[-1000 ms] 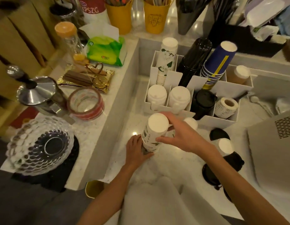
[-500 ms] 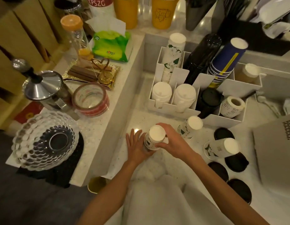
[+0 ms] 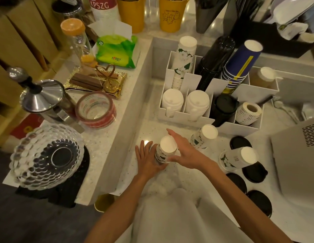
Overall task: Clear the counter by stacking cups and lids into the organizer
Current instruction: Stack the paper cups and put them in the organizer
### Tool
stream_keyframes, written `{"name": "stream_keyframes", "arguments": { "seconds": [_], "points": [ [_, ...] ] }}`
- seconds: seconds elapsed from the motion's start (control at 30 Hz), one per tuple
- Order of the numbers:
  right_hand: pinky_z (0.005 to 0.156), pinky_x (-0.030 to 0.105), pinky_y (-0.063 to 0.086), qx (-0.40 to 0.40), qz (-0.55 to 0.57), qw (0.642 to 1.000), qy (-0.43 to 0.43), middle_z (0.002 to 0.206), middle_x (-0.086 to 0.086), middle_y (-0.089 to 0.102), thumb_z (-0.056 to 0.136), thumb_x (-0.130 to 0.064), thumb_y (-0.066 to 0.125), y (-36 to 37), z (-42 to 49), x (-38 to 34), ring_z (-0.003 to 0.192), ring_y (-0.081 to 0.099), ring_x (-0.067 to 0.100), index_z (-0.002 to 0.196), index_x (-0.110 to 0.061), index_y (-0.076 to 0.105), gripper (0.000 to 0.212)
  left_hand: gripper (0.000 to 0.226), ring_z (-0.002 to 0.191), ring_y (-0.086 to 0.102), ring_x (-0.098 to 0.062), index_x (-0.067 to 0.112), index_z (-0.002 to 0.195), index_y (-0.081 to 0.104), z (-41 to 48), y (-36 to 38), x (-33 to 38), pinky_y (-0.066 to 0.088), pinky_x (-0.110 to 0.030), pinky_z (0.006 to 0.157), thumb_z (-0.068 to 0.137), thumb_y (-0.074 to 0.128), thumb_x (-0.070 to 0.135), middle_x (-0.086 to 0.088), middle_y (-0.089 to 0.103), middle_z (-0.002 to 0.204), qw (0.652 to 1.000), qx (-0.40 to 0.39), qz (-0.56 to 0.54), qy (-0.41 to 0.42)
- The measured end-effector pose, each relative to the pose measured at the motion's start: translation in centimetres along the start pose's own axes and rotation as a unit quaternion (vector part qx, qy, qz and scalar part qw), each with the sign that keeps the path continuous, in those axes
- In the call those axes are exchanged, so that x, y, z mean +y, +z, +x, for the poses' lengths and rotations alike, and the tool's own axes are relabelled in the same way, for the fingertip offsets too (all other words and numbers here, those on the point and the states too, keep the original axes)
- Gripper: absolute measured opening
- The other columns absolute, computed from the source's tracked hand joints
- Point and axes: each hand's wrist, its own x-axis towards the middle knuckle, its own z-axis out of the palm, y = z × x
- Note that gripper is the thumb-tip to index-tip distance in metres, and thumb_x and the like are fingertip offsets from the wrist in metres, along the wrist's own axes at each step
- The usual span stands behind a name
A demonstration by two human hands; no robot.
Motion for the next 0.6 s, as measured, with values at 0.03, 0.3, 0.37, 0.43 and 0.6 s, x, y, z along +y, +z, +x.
{"name": "stream_keyframes", "arguments": {
  "seconds": [0.03,0.3,0.37,0.43,0.6],
  "points": [
    [0.115,0.035,0.025,0.035,-0.009,0.999,0.006,0.155,-0.005,0.023,0.078,-0.036,0.077,0.4,-0.1,0.1,0.139,0.024,0.015,0.153,-0.034,0.013,0.098,0.098,0.15,-0.001,-0.033,0.014,0.143,0.036,0.0,0.0,0.0,-0.008,-0.057,0.119,0.067,0.067,0.067,-0.007,0.028,0.156,1.0,-0.003,0.003,-0.001],
    [0.107,0.033,0.028,0.135,0.009,0.991,-0.004,0.147,-0.005,0.04,0.079,-0.049,0.071,-0.3,-1.7,-0.3,0.133,0.03,0.011,0.151,-0.044,0.017,0.09,0.121,0.149,-0.015,-0.03,0.023,0.15,0.015,0.2,0.1,-0.2,-0.016,-0.056,0.117,0.057,0.063,0.082,-0.004,0.014,0.16,0.999,-0.037,-0.014,-0.01],
    [0.105,0.037,0.037,0.322,-0.036,0.946,0.006,0.138,-0.003,0.051,0.082,-0.05,0.066,-1.9,-2.7,0.4,0.127,0.039,0.013,0.142,-0.034,0.04,0.067,0.122,0.148,-0.017,-0.028,0.029,0.15,0.01,0.4,0.0,-0.1,-0.02,-0.055,0.115,0.054,0.06,0.085,-0.004,0.013,0.16,0.998,-0.039,-0.043,-0.017],
    [0.102,0.039,0.037,0.427,-0.084,0.896,0.09,0.135,0.004,0.052,0.082,-0.049,0.068,-3.6,-3.5,1.9,0.125,0.039,0.019,0.136,-0.026,0.048,0.061,0.116,0.148,-0.019,-0.027,0.032,0.147,0.014,0.8,0.0,0.3,-0.024,-0.054,0.114,0.055,0.06,0.085,-0.004,0.013,0.16,0.997,-0.045,-0.058,-0.035],
    [0.112,0.052,0.03,0.314,-0.08,0.913,0.247,0.15,0.01,0.035,0.08,-0.052,0.071,-5.1,-3.3,4.9,0.137,0.03,0.032,0.145,-0.026,0.034,0.079,0.111,0.15,-0.006,-0.027,0.02,0.148,0.024,1.9,0.0,1.0,-0.016,-0.053,0.118,0.062,0.071,0.071,-0.008,0.02,0.158,0.998,-0.051,-0.045,-0.008]
  ]
}}
